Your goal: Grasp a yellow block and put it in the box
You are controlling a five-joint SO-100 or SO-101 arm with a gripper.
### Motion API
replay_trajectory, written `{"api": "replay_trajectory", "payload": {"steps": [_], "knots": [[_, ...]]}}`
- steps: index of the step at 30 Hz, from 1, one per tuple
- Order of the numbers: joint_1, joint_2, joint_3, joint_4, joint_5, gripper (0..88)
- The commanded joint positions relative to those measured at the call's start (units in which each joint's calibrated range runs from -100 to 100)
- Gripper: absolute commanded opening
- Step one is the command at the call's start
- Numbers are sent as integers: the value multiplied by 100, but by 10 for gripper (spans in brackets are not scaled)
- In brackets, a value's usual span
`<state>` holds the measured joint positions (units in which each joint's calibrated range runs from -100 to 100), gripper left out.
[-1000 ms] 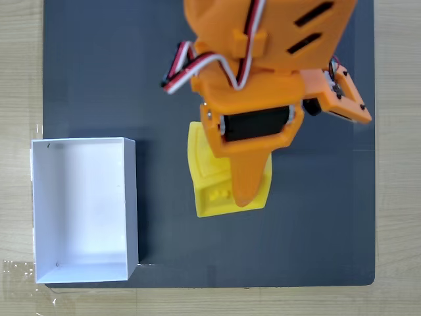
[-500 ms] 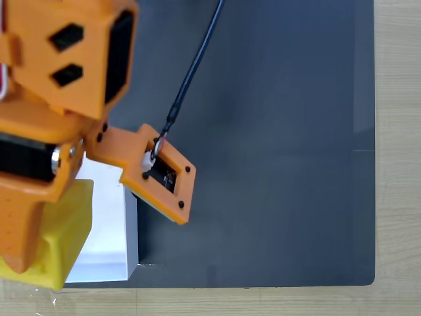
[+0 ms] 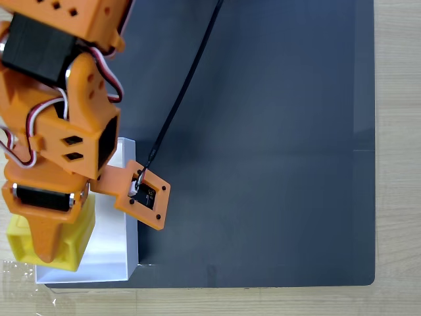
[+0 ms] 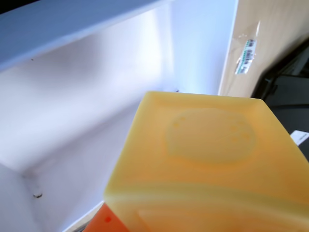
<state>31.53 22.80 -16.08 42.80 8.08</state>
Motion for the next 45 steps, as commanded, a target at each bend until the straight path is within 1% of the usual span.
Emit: {"api": "replay_trajectory", "payload": {"steps": [1, 8, 11, 17, 20, 30, 35, 37, 38, 43, 44, 45], "knots": [[28, 85, -341, -135, 15, 217], [3, 186, -278, -65, 21, 219], [3, 186, -224, -21, 210, 225], [3, 186, -224, 302, 456, 340], [-5, 186, -224, 389, 514, 374], [-81, 76, -242, 398, 509, 371], [-216, -517, -224, 555, 461, 366], [-275, -822, -233, 878, 304, 324], [-308, -1009, -233, 1070, 194, 284], [-485, -2085, -224, 2178, -462, 45], [-527, -2339, -197, 2405, -577, 13], [-552, -2602, -97, 2614, -677, 8]]}}
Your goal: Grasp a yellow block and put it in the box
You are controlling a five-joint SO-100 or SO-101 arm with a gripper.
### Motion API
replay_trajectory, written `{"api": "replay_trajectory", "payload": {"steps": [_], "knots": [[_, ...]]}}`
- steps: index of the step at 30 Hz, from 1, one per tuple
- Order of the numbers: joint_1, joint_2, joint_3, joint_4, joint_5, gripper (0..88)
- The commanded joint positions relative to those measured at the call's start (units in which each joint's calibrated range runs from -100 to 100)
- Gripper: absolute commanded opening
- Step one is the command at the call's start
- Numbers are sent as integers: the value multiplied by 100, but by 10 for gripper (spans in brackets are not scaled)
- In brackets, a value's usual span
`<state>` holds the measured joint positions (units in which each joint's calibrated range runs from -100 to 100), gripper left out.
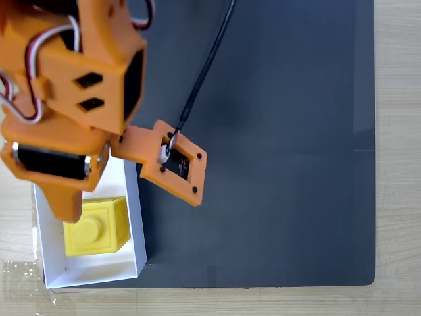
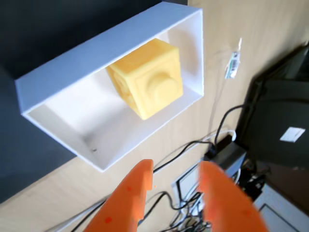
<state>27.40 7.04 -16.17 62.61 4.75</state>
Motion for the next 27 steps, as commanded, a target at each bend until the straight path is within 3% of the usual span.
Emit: {"api": "replay_trajectory", "payload": {"steps": [1, 10, 20, 27], "knots": [[-155, -1305, 39, 815, -428, 14], [-652, -4661, 3467, 1042, -559, 27], [-1780, -9263, 9066, 571, -554, 29], [-1797, -10627, 10541, 1226, -559, 22]]}}
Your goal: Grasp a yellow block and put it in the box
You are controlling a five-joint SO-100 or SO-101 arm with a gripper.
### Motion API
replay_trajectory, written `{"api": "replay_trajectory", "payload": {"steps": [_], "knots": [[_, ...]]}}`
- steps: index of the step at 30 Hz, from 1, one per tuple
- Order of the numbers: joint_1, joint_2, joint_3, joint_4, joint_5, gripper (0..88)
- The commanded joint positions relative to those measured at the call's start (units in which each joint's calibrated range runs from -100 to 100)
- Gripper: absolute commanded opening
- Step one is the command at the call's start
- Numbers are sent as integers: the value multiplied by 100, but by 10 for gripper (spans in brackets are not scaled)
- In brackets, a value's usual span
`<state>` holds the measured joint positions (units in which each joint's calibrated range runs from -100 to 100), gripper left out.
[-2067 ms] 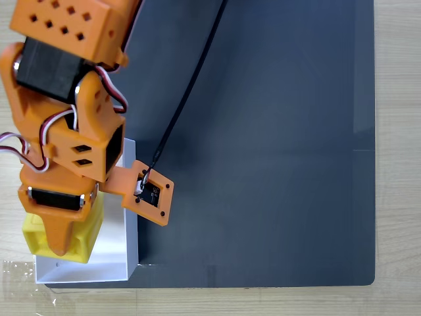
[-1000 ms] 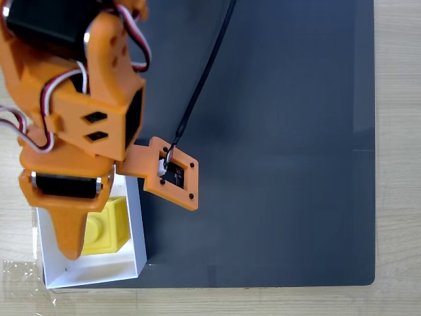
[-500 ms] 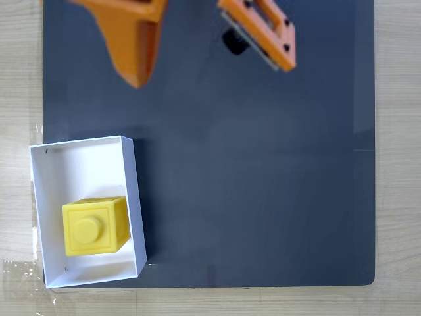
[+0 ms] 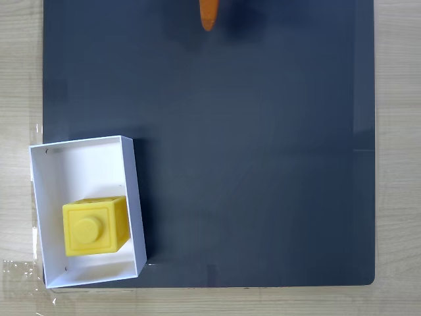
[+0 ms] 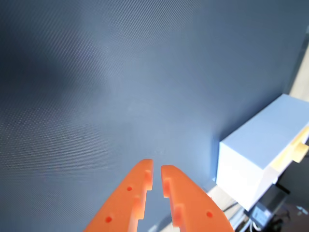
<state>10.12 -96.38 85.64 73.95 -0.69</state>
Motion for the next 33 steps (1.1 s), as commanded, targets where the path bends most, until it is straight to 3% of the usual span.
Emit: {"api": "replay_trajectory", "payload": {"steps": [1, 33], "knots": [[-69, -261, 432, 66, -15, 22], [-10, -252, 604, 22, -15, 22]]}}
